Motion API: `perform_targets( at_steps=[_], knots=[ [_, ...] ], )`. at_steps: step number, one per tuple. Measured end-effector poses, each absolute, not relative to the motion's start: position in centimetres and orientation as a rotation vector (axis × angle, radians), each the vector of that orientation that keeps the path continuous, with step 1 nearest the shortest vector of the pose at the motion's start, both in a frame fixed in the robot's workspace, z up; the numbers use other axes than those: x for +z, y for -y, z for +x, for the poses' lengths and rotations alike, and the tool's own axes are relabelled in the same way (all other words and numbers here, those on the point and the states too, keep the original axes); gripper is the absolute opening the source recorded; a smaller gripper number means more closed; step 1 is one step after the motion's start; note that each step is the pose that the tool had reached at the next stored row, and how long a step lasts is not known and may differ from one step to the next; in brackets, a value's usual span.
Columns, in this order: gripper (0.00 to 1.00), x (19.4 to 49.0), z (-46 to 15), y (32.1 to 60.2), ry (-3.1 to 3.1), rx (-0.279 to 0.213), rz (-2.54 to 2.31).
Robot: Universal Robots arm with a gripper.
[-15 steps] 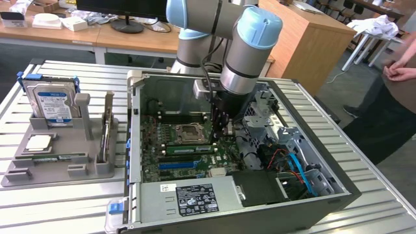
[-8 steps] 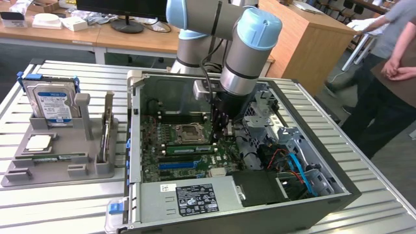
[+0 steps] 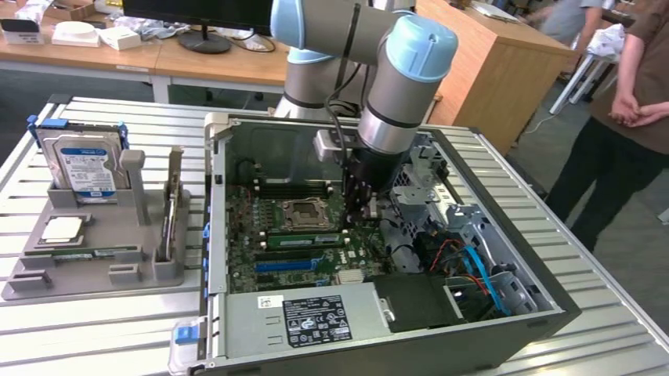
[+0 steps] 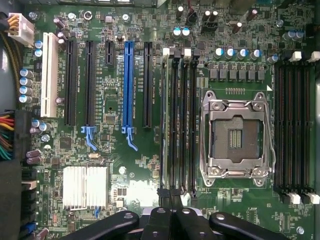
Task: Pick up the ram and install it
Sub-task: 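Press down the ram until it locks into place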
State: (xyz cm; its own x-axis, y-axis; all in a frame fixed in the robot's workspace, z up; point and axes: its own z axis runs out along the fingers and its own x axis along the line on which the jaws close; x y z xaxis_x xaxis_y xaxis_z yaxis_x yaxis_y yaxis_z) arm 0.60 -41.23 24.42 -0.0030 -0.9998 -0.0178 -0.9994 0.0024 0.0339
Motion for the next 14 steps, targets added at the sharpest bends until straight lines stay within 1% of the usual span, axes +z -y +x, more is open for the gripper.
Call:
perform_targets(
  at_steps=[14],
  knots=[
    [0.10, 23.72, 0.61, 41.23, 2.216, -0.057, 2.210]
  ],
)
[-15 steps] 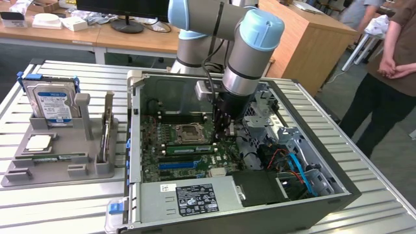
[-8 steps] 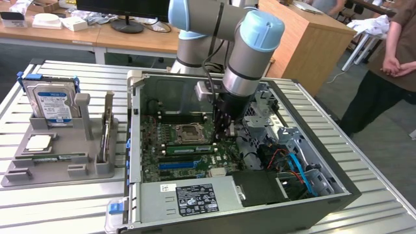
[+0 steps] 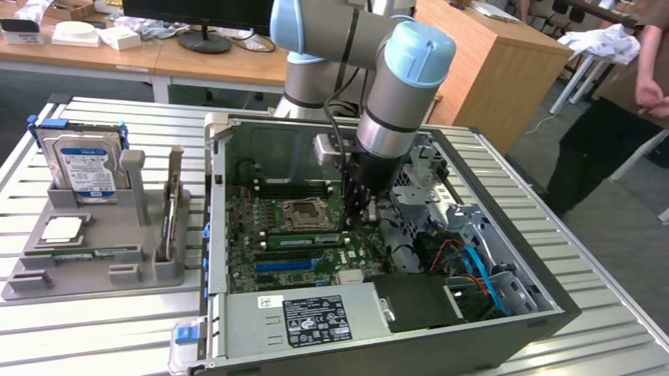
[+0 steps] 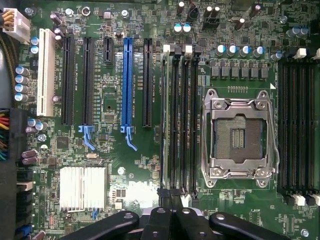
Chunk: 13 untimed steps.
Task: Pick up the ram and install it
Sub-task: 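Press down the ram until it locks into place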
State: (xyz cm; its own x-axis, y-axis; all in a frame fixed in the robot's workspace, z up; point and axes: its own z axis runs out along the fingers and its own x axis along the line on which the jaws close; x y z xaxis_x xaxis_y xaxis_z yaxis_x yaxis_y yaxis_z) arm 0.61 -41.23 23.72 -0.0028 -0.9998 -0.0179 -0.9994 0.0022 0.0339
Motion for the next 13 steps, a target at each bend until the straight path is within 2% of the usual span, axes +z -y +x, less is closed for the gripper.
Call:
perform_targets(
  at_steps=[13],
  knots=[
    [0.10, 23.51, 0.61, 41.16, 2.216, -0.057, 2.210]
  ],
)
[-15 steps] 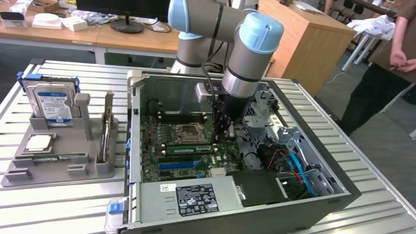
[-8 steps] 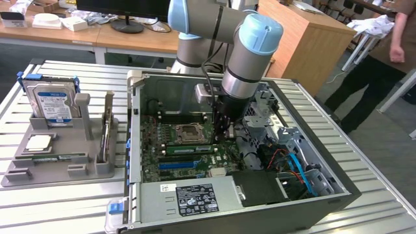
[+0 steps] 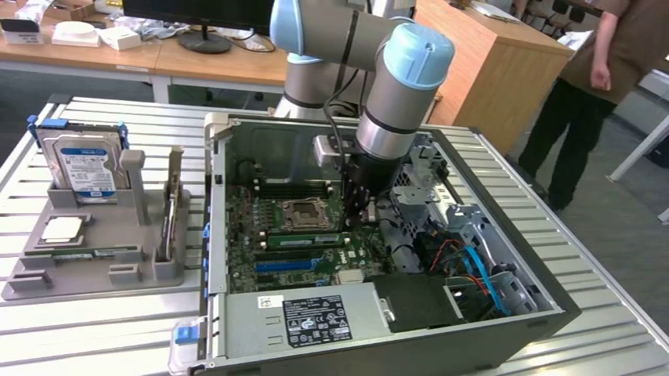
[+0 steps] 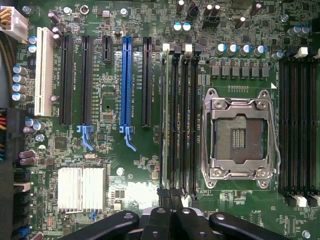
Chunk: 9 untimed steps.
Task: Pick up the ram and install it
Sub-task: 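Press down the ram until it locks into place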
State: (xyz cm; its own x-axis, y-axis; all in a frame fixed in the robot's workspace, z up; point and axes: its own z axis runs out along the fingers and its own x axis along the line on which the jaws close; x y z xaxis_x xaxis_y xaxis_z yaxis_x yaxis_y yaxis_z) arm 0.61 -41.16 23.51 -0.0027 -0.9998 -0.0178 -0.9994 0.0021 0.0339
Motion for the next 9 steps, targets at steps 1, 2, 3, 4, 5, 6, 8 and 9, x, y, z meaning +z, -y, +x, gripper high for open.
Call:
perform_targets(
  at_steps=[1, 2, 3, 4, 5, 6, 8, 9],
  knots=[
    [0.10, 23.50, 0.61, 41.16, 2.216, -0.057, 2.210],
    [0.10, 23.46, 0.62, 41.16, 2.216, -0.058, 2.211],
    [0.10, 23.38, 0.62, 41.15, 2.216, -0.058, 2.211],
    [0.10, 23.32, 0.61, 41.16, 2.216, -0.057, 2.210],
    [0.10, 23.27, 0.61, 41.16, 2.216, -0.057, 2.210],
    [0.10, 23.22, 0.61, 41.16, 2.216, -0.057, 2.210],
    [0.10, 23.09, 0.61, 41.16, 2.216, -0.057, 2.210],
    [0.10, 23.02, 0.61, 41.16, 2.216, -0.057, 2.210]
  ],
)
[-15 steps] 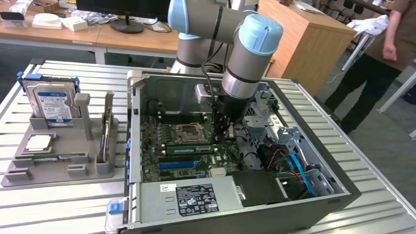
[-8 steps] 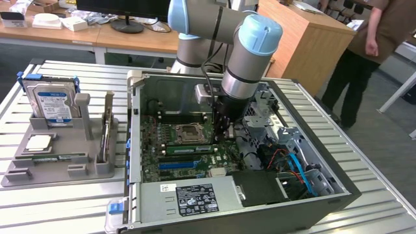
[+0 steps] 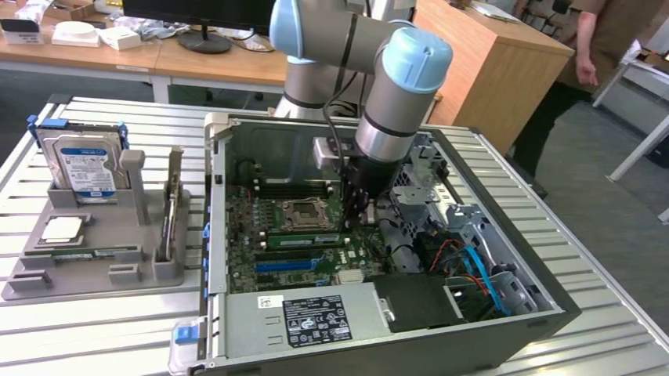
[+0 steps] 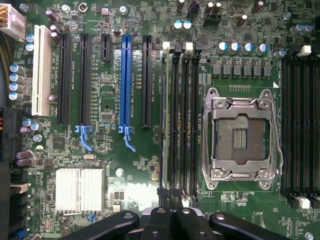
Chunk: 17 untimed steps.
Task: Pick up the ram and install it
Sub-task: 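Press down the ram until it locks into place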
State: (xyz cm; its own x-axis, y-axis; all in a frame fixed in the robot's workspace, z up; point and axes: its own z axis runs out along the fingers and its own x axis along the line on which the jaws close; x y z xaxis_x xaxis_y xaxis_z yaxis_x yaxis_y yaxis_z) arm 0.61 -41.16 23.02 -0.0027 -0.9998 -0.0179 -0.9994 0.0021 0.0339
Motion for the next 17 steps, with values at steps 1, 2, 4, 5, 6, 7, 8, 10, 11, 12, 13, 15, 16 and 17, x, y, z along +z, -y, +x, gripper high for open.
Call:
perform_targets(
  at_steps=[1, 2, 4, 5, 6, 7, 8, 10, 11, 12, 13, 15, 16, 17],
  knots=[
    [0.10, 22.99, 0.61, 41.17, 2.216, -0.057, 2.210],
    [0.10, 22.99, 0.61, 41.17, 2.216, -0.057, 2.210],
    [0.10, 22.99, 0.61, 41.16, 2.216, -0.057, 2.210],
    [0.10, 22.98, 0.62, 41.15, 2.216, -0.057, 2.210],
    [0.10, 22.98, 0.61, 41.10, 2.216, -0.057, 2.210],
    [0.10, 22.97, 0.61, 41.01, 2.216, -0.057, 2.210],
    [0.10, 22.97, 0.61, 40.95, 2.216, -0.057, 2.210],
    [0.10, 22.97, 0.62, 40.93, 2.216, -0.057, 2.211],
    [0.10, 22.97, 0.62, 40.93, 2.216, -0.057, 2.211],
    [0.10, 22.97, 0.62, 40.93, 2.216, -0.057, 2.210],
    [0.10, 22.97, 0.61, 40.93, 2.216, -0.057, 2.210],
    [0.10, 22.90, 0.61, 40.92, 2.216, -0.057, 2.210],
    [0.10, 22.87, 0.61, 40.92, 2.216, -0.057, 2.210],
    [0.10, 22.84, 0.62, 40.92, 2.216, -0.057, 2.210]
  ],
)
